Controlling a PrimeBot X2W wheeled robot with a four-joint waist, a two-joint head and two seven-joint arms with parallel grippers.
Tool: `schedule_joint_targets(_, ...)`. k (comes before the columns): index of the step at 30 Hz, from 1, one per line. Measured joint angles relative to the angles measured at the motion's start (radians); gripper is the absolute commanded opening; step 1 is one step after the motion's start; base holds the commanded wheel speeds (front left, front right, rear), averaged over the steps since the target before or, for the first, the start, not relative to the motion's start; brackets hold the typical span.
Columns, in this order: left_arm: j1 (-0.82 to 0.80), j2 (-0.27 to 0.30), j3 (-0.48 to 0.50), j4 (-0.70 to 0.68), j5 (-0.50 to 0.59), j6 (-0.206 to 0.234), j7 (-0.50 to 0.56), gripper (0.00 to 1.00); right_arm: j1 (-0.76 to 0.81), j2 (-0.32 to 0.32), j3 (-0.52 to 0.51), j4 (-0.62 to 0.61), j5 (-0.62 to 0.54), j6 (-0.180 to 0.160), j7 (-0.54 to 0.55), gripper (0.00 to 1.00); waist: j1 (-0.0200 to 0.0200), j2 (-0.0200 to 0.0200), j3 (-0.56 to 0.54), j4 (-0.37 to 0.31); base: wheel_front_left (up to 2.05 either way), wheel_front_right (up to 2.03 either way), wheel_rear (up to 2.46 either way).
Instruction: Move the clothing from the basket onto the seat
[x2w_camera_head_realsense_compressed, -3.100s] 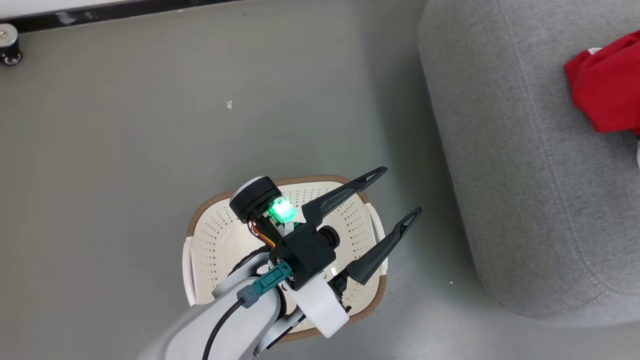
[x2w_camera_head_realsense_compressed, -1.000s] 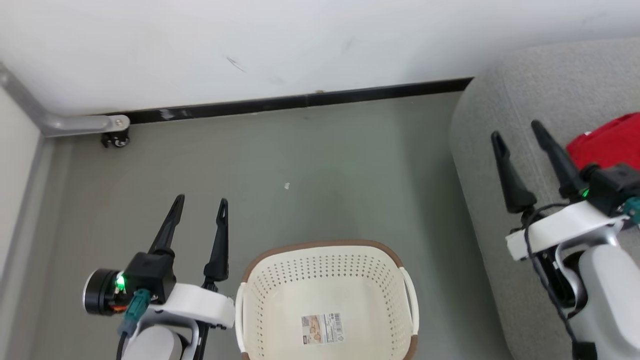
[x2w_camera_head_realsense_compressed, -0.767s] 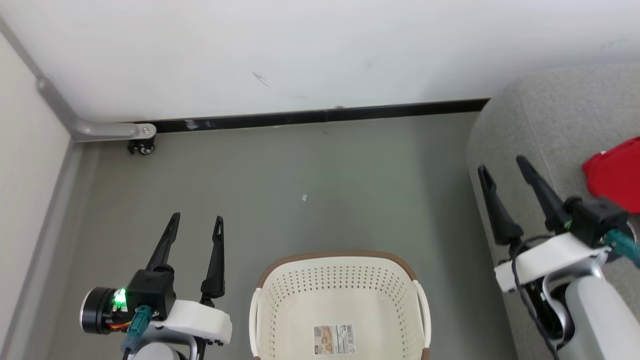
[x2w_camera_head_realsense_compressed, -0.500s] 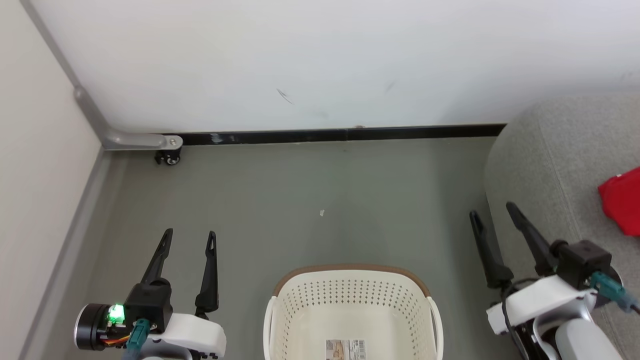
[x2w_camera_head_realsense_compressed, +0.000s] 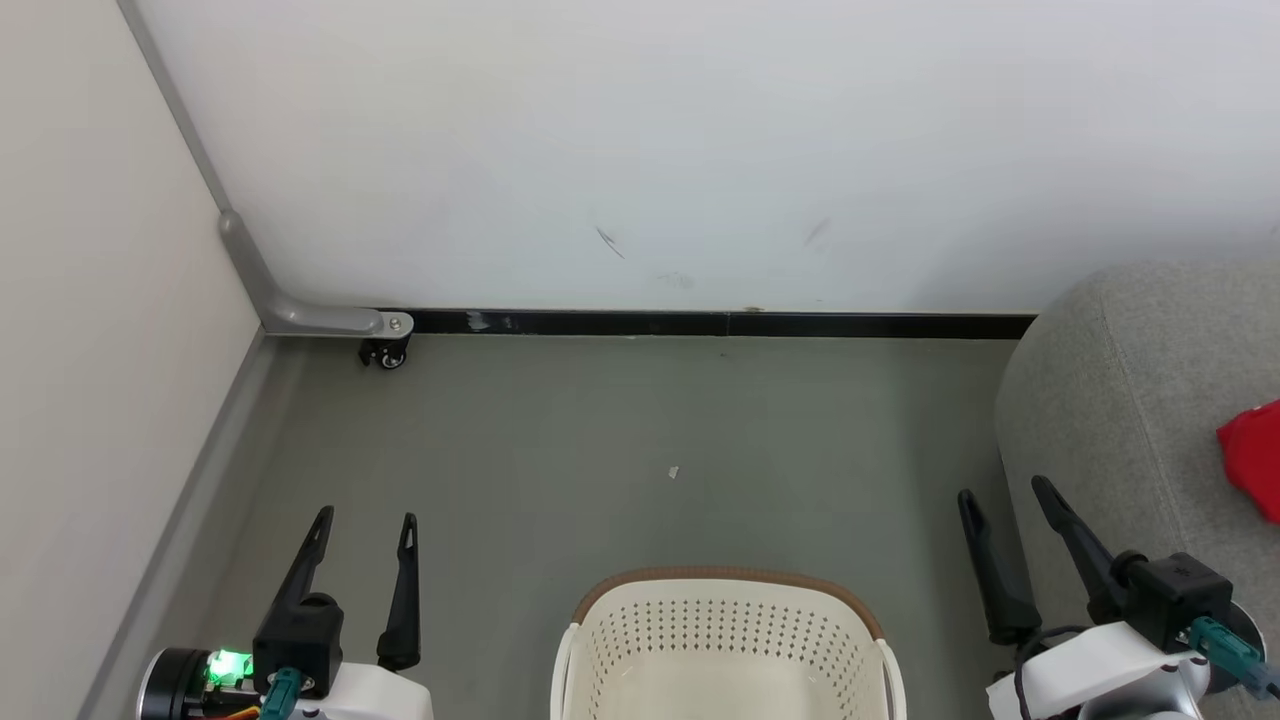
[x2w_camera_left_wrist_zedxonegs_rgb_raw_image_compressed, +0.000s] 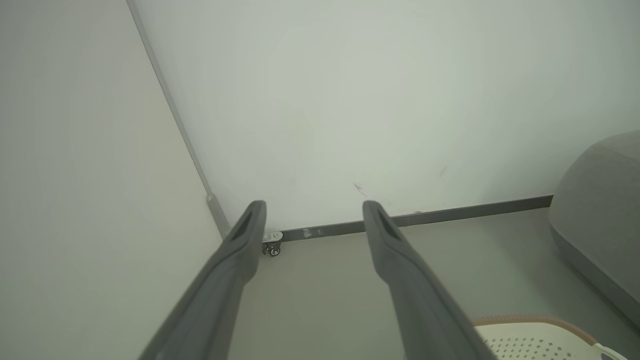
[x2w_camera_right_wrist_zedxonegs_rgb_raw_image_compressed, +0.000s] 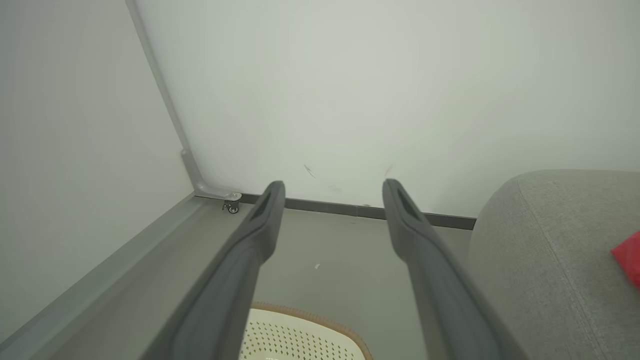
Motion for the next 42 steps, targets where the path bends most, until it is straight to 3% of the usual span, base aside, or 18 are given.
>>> schedule_joint_targets(42,-0.013,-0.022,0.026,0.02,-0.008,-0.02,0.0,1.0,0.108,0.017,0.017,-0.082,0.004,0.0,0.0,1.0,0.0,0.0,-0.015,-0.05,0.0,0.0,0.0)
